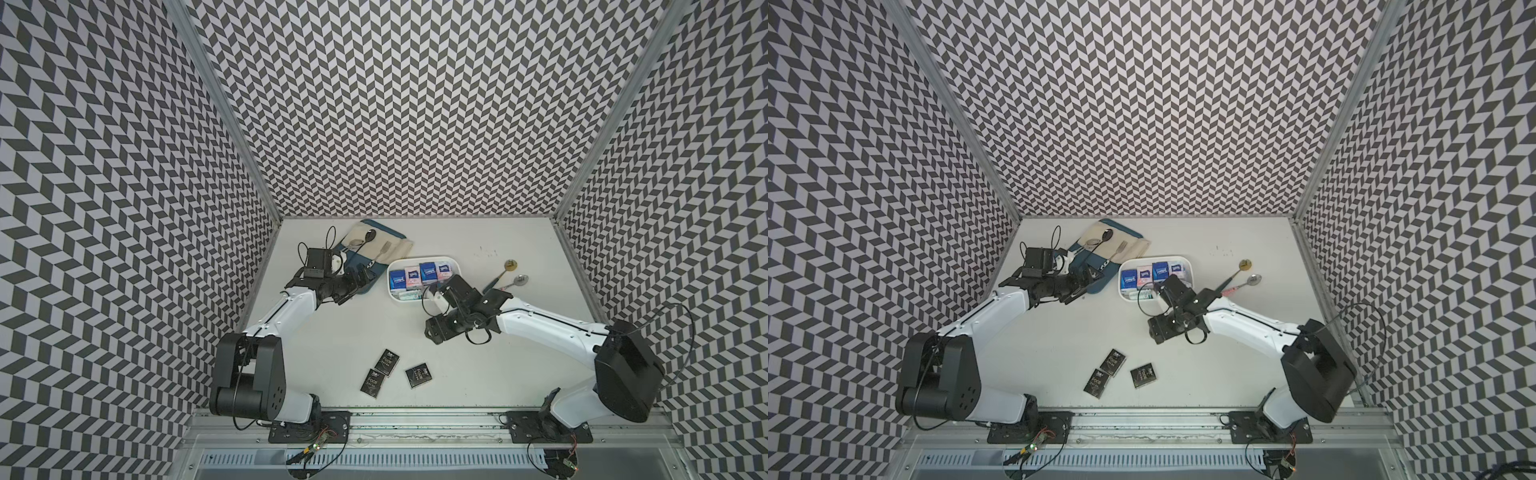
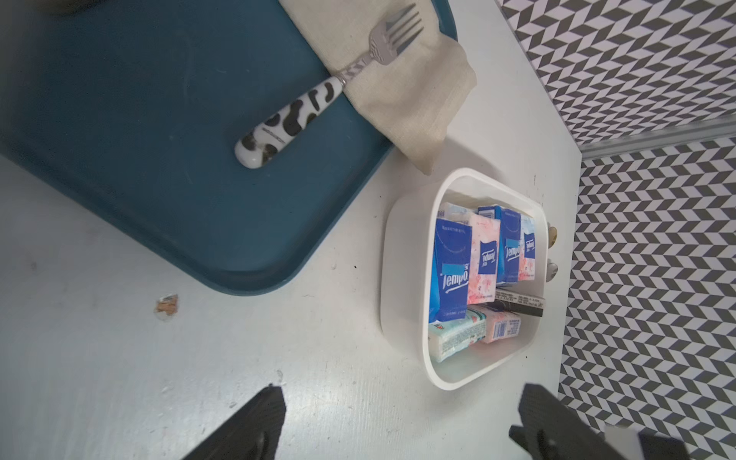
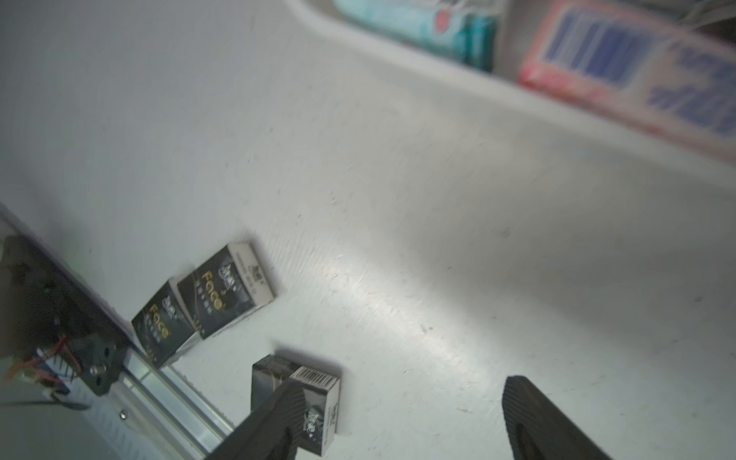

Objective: Put the pocket tissues into the storage box
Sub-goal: Move the pocket tissues to the center of the board.

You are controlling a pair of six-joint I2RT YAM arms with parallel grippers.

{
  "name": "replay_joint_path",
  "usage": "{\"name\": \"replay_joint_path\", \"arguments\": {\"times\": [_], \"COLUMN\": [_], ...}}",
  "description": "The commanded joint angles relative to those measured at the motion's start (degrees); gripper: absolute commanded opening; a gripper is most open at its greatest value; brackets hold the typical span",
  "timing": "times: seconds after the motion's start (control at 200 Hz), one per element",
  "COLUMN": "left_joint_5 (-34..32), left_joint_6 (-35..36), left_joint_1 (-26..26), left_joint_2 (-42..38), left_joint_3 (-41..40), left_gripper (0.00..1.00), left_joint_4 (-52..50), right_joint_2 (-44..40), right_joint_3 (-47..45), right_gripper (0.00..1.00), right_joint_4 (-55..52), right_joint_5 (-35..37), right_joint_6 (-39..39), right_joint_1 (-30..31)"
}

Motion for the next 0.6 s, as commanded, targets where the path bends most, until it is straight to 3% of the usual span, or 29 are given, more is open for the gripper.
{"name": "replay_joint_path", "arguments": {"times": [0.0,0.135,0.26,0.381,0.466,0.591], "left_joint_5": [0.89,0.53,1.32,0.89,0.71,0.71], "left_joint_6": [0.85,1.18,1.21,1.33,1.14,1.17], "left_joint_1": [1.31,2.1,3.24,3.98,4.27,4.44], "left_joint_2": [-2.84,-3.73,-4.16,-5.22,-5.73,-5.52], "left_joint_3": [-1.03,-1.45,-1.81,-2.26,-2.5,-2.45], "left_gripper": [0.98,0.98,0.98,0.98,0.98,0.98], "left_joint_4": [-0.16,-0.94,-1.48,-1.71,-1.67,-1.65], "right_joint_2": [-1.01,0.6,1.76,1.92,1.32,2.14], "right_joint_3": [-0.65,-0.56,-0.8,-1.65,-2.57,-2.18], "right_gripper": [0.87,0.87,0.7,0.66,0.54,0.49], "right_joint_4": [-1.08,-1.4,-3.55,-7.59,-8.2,-8.77], "right_joint_5": [0.44,1.86,-0.54,4.59,1.84,3.56], "right_joint_6": [2.58,1.43,-1.84,-2.99,-3.42,-3.72], "right_joint_1": [4.87,9.08,11.92,14.88,15.03,15.6]}}
